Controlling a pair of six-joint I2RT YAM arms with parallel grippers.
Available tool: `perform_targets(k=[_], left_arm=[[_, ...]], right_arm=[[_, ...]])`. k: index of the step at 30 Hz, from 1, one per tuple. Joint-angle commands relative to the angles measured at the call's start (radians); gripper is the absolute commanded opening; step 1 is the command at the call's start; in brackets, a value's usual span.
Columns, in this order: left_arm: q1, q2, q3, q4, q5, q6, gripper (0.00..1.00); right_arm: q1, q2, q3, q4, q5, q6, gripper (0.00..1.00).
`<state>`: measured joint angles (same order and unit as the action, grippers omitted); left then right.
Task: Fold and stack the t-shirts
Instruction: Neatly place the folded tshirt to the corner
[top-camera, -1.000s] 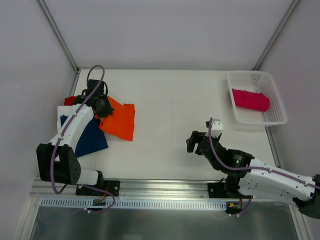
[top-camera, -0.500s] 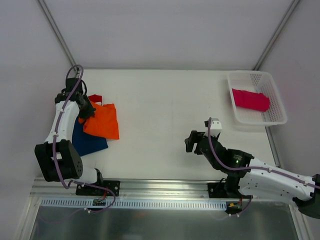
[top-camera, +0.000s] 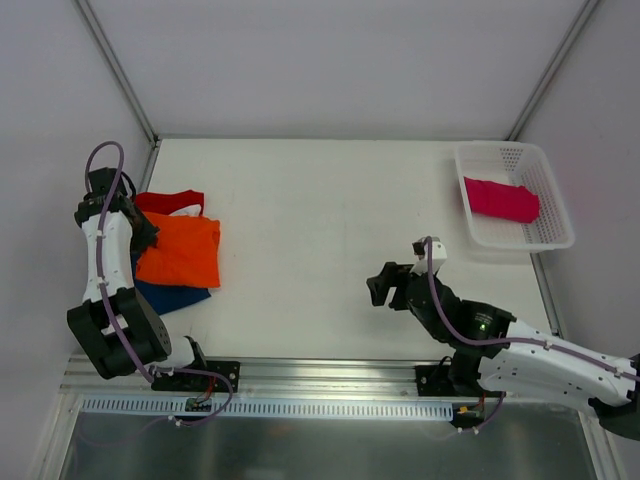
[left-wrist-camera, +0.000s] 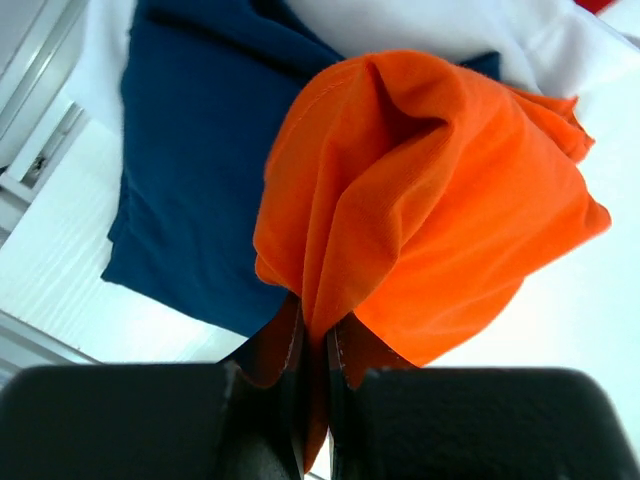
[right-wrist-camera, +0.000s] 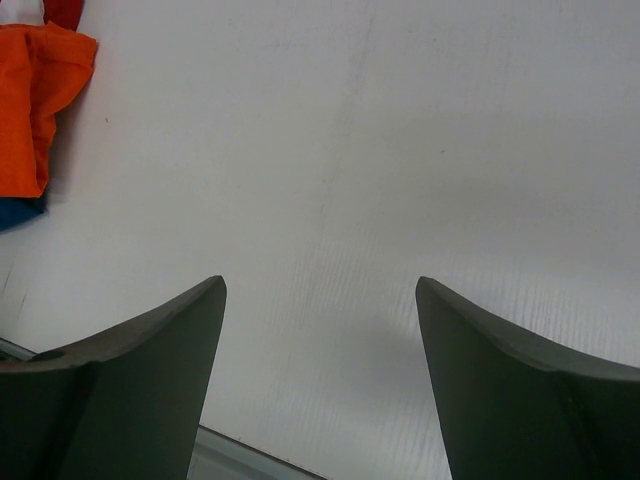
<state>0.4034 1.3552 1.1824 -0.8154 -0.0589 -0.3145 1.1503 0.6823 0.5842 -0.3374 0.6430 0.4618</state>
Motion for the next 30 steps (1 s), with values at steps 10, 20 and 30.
perform_targets(k=[10,20,30], left_arm=[[0.130,-0.007,0.068,-0.016,-0.151,-0.072,0.00],[0.150,0.024,0.143,0.019,-0.174,-0.100,0.00],[0.175,0.191,0.154,0.093,-0.225,-0.167,0.00]], right_arm=[[0.008,-0.040,-0.014,-0.015,0.000,-0.006,0.80],[0.009,-0.053,-0.038,-0.017,0.000,0.009,0.80],[0.009,-0.038,-0.049,-0.028,-0.002,0.026,0.80]])
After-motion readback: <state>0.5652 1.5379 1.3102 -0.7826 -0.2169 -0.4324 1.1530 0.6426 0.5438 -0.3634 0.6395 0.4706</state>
